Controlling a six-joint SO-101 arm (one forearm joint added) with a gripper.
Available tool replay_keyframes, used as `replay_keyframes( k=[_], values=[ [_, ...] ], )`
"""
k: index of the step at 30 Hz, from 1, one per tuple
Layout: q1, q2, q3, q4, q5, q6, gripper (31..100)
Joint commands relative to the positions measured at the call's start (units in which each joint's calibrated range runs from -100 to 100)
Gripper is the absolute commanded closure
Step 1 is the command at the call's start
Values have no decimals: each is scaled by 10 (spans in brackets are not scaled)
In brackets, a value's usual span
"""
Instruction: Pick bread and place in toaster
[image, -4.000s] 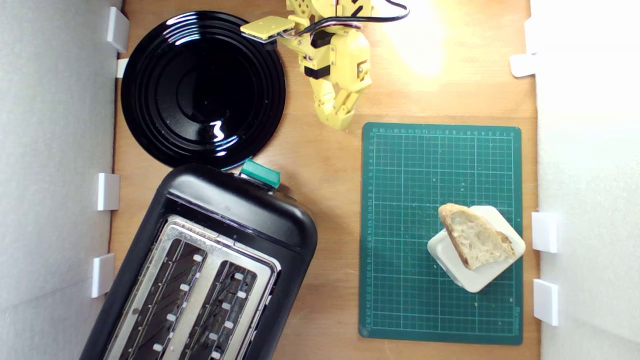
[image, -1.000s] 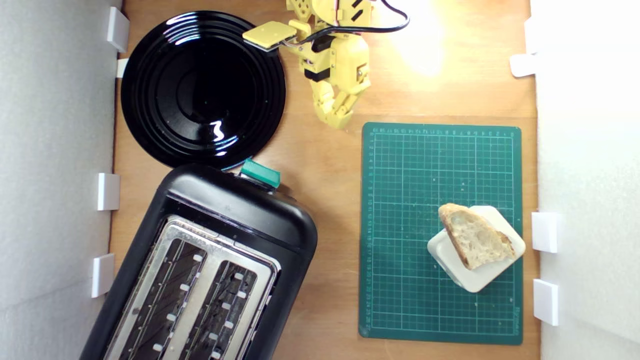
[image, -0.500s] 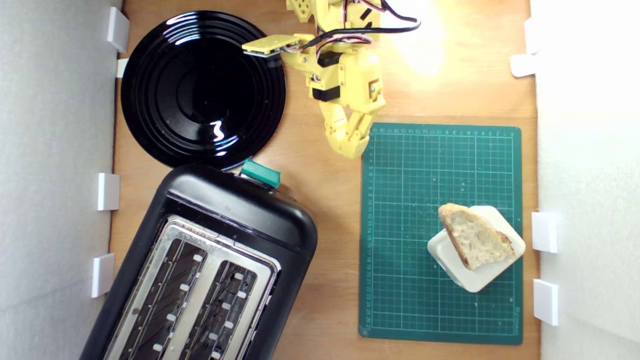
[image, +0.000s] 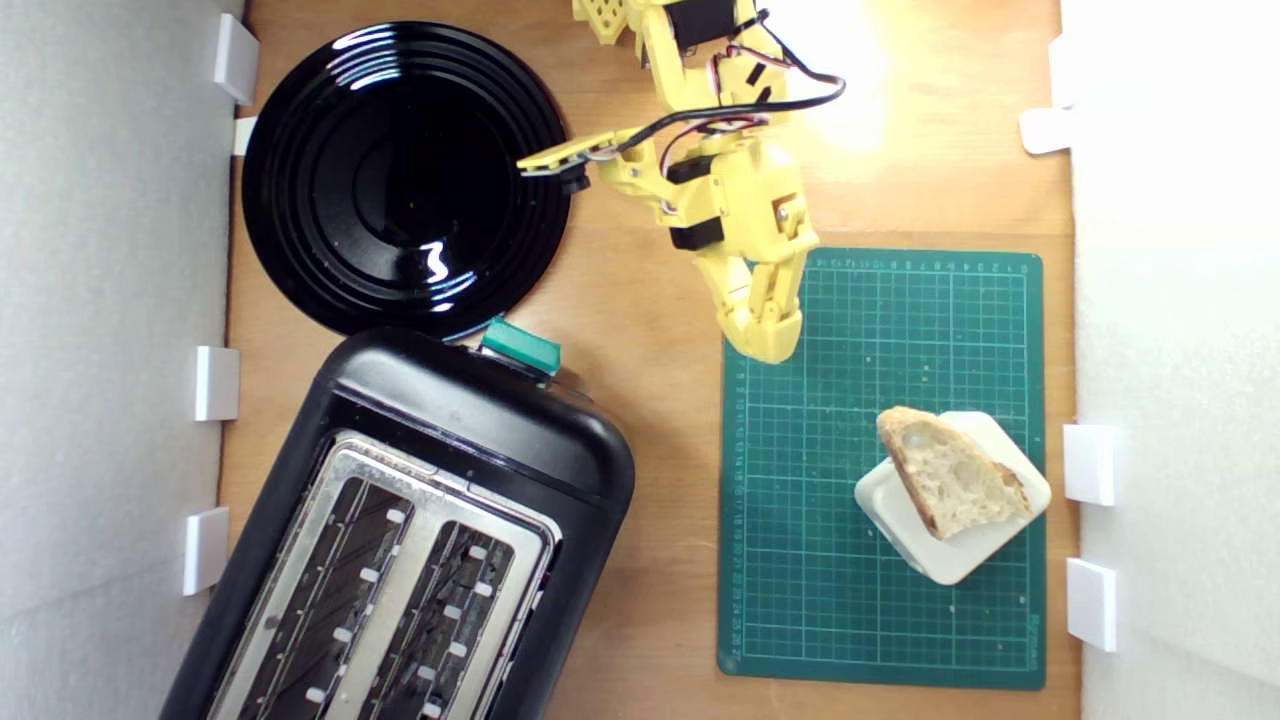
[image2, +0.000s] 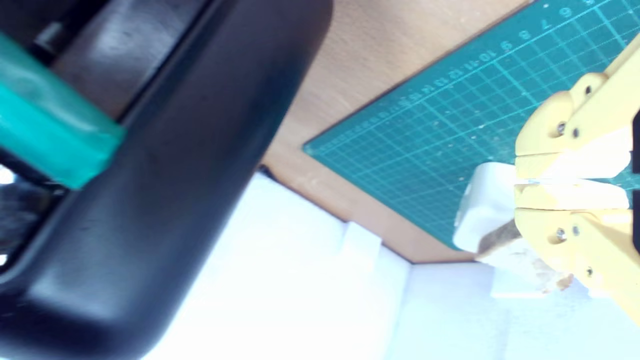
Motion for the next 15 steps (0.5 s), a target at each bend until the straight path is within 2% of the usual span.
replay_keyframes(
  k=[1,6,9,15],
  values=[
    [-35,75,-30,5,-76,-1,989],
    [-66,191,-31,5,-192,0,977],
    [-80,248,-31,5,-250,0,921],
    [-87,281,-31,4,-291,1,783]
  ],
)
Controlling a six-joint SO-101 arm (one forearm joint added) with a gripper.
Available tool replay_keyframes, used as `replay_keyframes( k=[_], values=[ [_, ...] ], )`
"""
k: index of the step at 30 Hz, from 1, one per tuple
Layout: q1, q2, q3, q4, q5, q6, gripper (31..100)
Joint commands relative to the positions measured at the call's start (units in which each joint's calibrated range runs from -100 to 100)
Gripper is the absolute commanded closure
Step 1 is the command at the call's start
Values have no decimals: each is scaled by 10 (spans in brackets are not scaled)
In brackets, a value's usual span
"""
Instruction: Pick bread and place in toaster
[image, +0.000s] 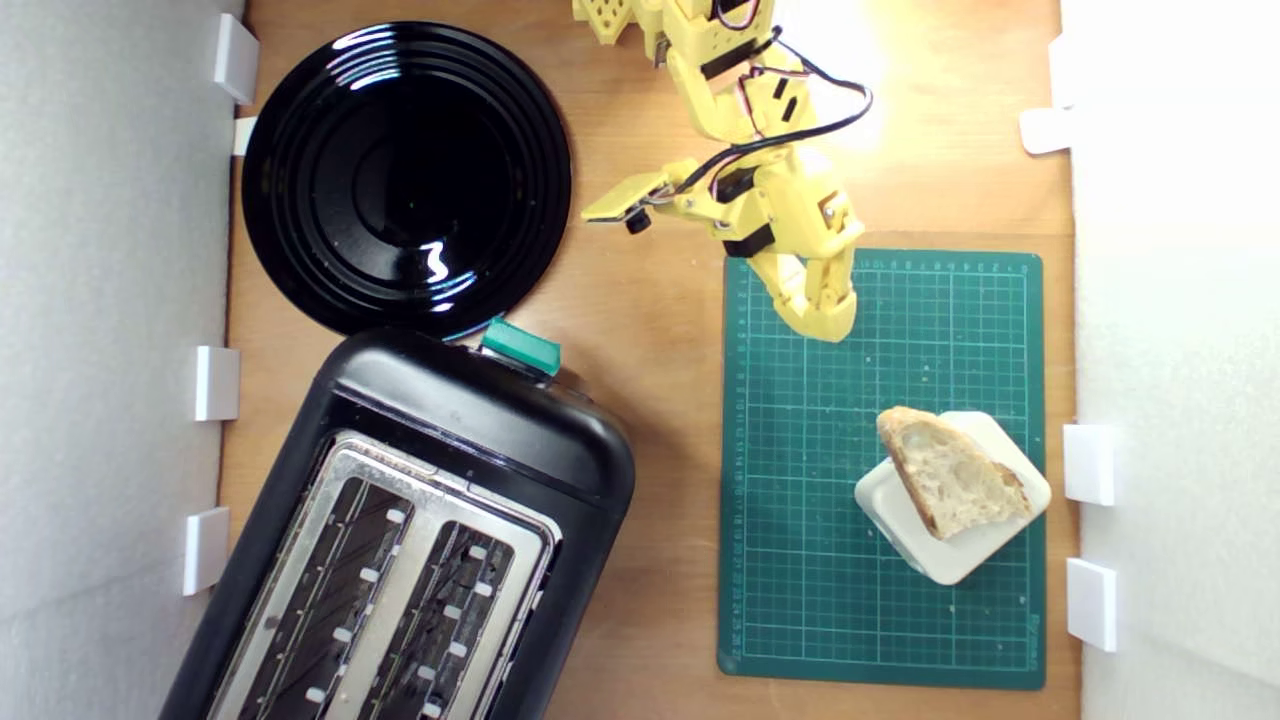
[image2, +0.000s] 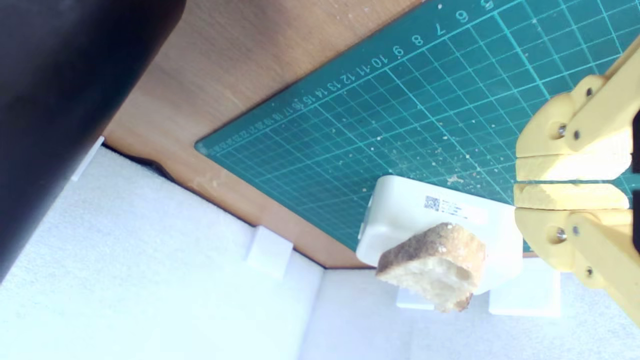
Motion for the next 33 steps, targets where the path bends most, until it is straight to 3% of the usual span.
replay_keyframes(
  k=[1,11,25,33],
  values=[
    [-9,0,-26,-3,-29,1,765],
    [-4,9,-28,-6,-32,-4,595],
    [-10,10,-28,-10,-32,-74,589],
    [-10,55,-49,-5,-39,-83,580]
  ],
)
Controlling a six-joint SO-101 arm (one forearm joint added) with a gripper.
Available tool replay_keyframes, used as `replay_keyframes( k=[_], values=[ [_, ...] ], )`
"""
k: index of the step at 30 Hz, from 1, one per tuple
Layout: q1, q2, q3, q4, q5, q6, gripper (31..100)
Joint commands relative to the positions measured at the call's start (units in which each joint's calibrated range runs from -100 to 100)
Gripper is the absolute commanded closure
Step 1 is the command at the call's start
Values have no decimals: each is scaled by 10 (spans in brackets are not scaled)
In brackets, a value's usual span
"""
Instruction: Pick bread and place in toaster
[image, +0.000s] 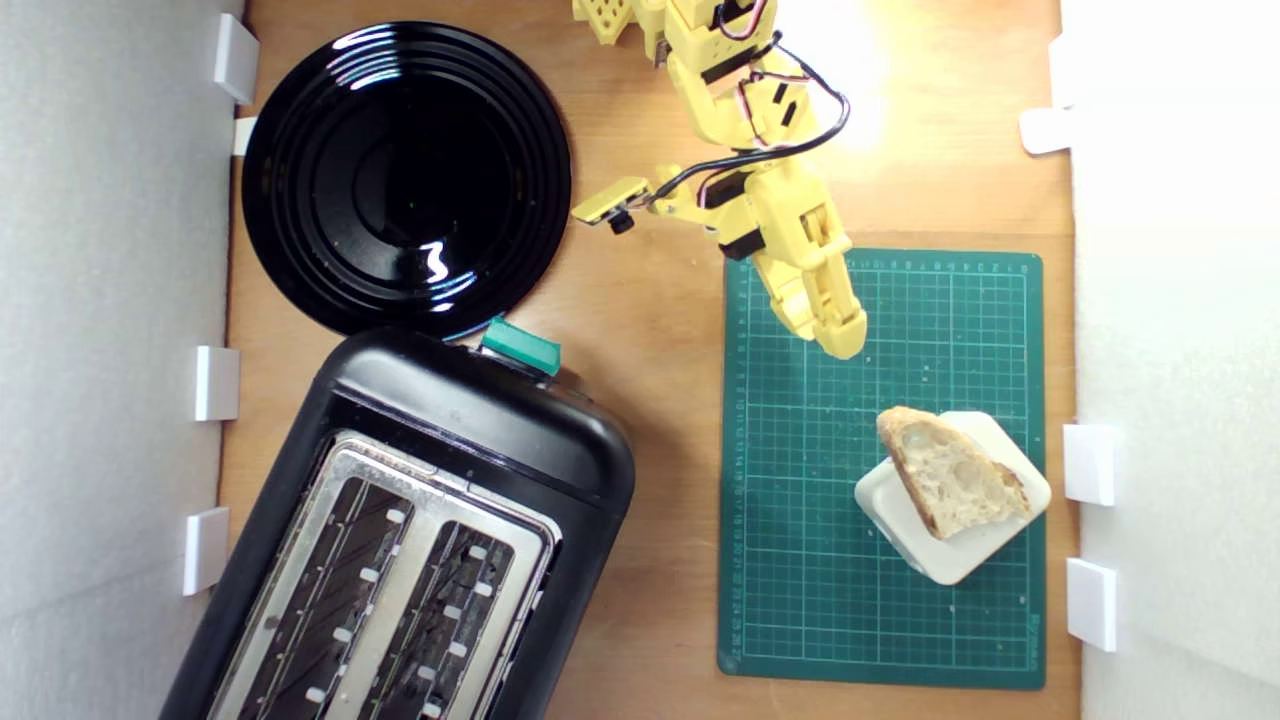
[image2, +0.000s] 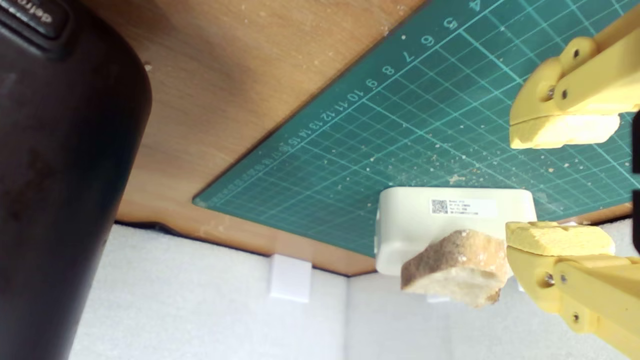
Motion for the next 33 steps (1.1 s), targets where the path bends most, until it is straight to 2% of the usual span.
replay_keyframes(
  k=[1,5,8,21,33],
  values=[
    [-8,14,-31,0,-33,-1,573],
    [-8,24,-31,-1,-46,0,485],
    [-8,25,-31,-1,-46,-1,456],
    [-8,29,-78,0,-47,-6,452],
    [-14,114,-123,1,-110,-9,449]
  ],
)
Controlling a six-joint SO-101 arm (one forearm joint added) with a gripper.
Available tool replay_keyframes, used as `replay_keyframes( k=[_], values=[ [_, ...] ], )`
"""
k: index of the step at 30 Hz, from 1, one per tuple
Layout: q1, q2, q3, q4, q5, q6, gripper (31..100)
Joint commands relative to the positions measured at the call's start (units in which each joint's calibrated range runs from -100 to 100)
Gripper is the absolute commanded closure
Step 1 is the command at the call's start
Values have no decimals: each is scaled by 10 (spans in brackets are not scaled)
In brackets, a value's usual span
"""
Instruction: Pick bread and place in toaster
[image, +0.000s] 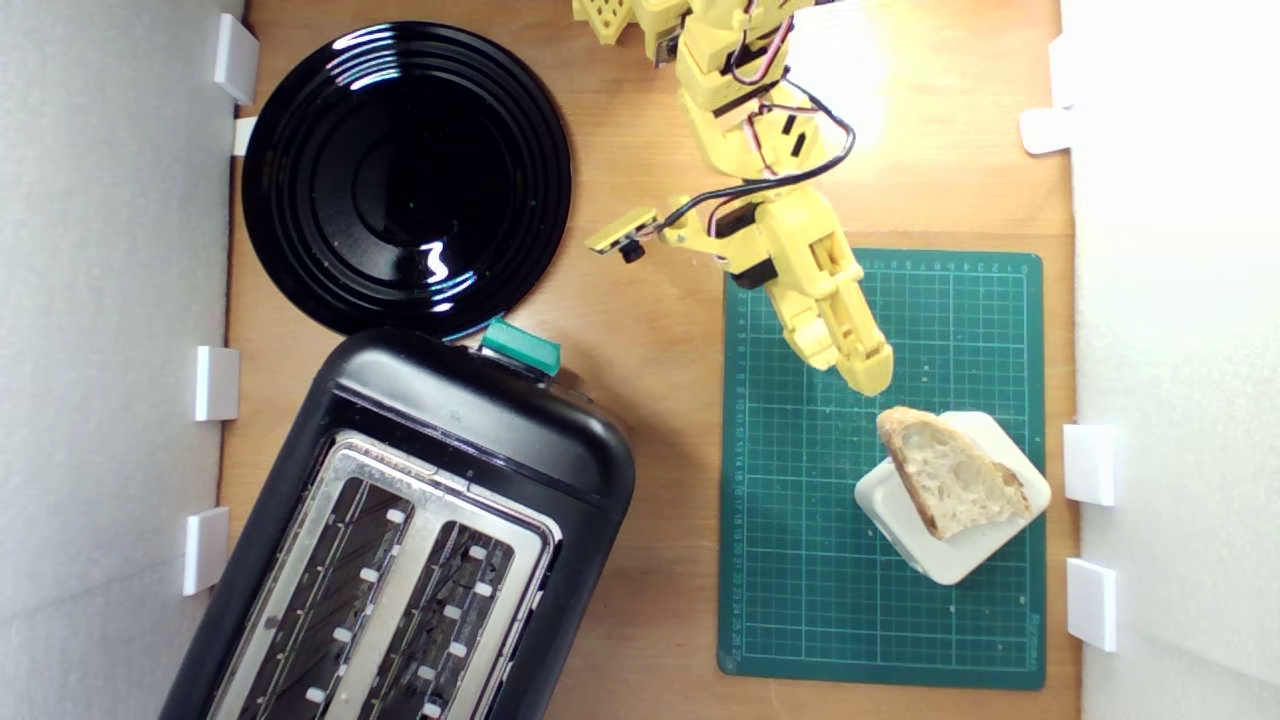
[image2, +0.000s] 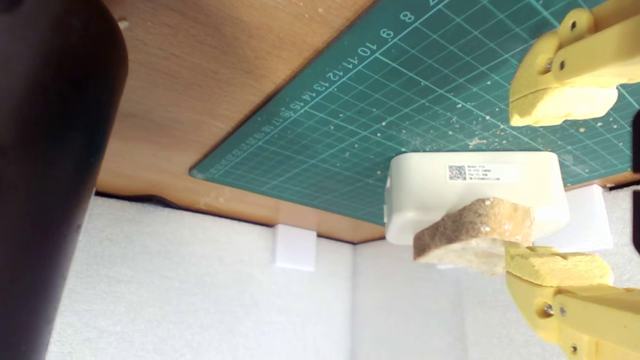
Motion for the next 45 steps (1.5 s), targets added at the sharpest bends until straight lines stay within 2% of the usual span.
replay_keyframes(
  k=[1,4,10,36,45],
  values=[
    [-10,0,-32,4,-23,0,449],
    [-12,10,-44,4,-24,0,445],
    [-12,27,-61,4,-26,0,393],
    [-33,119,-199,-4,-25,1,399],
    [-39,146,-233,-5,-25,17,399]
  ],
)
